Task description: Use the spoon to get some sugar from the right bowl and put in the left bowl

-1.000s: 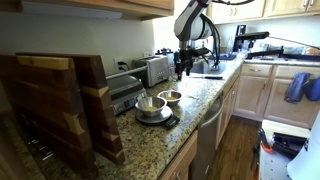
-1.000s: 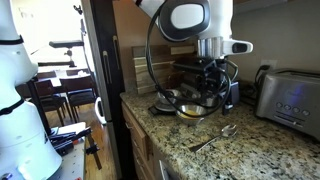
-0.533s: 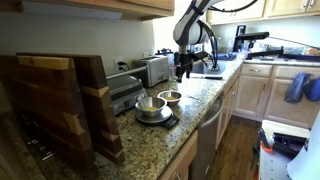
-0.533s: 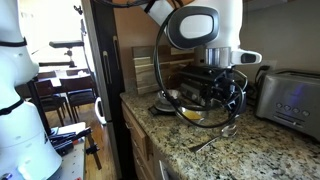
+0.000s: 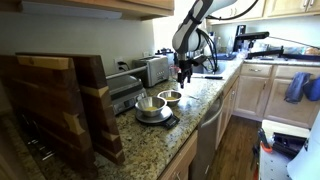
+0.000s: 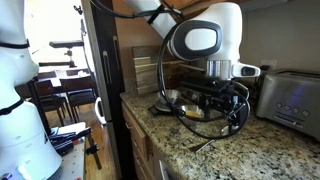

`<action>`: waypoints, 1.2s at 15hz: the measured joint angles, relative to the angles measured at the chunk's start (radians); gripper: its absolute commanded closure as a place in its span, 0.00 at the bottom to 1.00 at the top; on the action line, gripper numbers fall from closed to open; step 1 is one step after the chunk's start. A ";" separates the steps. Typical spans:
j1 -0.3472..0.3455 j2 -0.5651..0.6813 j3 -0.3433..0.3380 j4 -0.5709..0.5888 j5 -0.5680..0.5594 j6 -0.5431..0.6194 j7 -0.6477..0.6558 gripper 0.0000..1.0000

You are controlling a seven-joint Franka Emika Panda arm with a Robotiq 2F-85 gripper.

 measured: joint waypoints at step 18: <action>-0.016 0.185 0.029 0.147 -0.008 -0.001 0.071 0.40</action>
